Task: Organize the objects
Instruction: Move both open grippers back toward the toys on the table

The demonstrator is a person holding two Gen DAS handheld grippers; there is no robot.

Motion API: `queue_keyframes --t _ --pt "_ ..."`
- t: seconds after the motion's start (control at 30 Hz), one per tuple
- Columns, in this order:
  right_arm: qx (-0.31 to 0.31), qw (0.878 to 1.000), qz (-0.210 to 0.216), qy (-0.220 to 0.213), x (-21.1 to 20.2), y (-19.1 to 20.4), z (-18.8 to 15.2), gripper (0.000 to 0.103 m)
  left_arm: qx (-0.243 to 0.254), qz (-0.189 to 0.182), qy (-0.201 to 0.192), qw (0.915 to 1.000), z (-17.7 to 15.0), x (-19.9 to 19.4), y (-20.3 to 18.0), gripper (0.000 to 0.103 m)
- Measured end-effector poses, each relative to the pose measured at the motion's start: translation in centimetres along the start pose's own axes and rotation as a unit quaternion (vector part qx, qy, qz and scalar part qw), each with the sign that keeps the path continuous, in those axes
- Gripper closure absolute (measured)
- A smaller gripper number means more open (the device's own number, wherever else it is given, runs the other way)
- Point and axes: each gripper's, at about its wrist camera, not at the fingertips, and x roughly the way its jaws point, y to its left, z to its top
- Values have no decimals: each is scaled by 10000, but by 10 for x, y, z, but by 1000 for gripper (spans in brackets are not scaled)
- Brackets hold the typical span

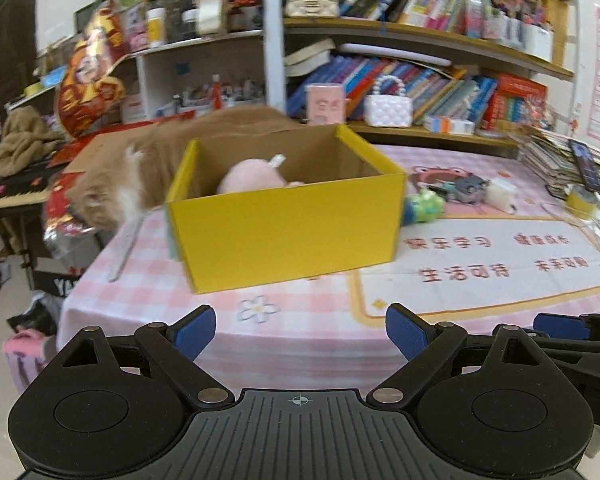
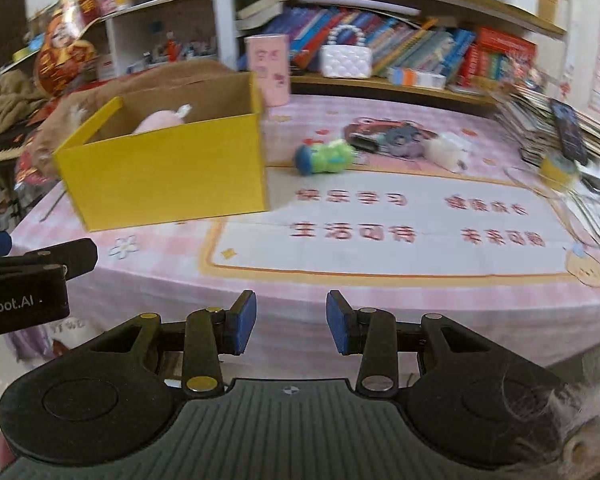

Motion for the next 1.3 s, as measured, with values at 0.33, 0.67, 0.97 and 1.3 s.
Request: queue_keyframes --t 0.33,0.67,0.97,1.3 --pt "501 9973 -502 189 13 -59 0 67 425 -440 255 9978 8 28 -55 9" --pt "603 9953 -633 427 42 -117 12 67 496 -540 436 9964 29 63 -111 9" --pt "543 9965 -462 433 71 -178 47 67 414 -378 588 9967 57 99 -166 9" --pt "486 9978 -266 376 100 -244 82 66 225 -227 668 9973 85 131 -220 9"
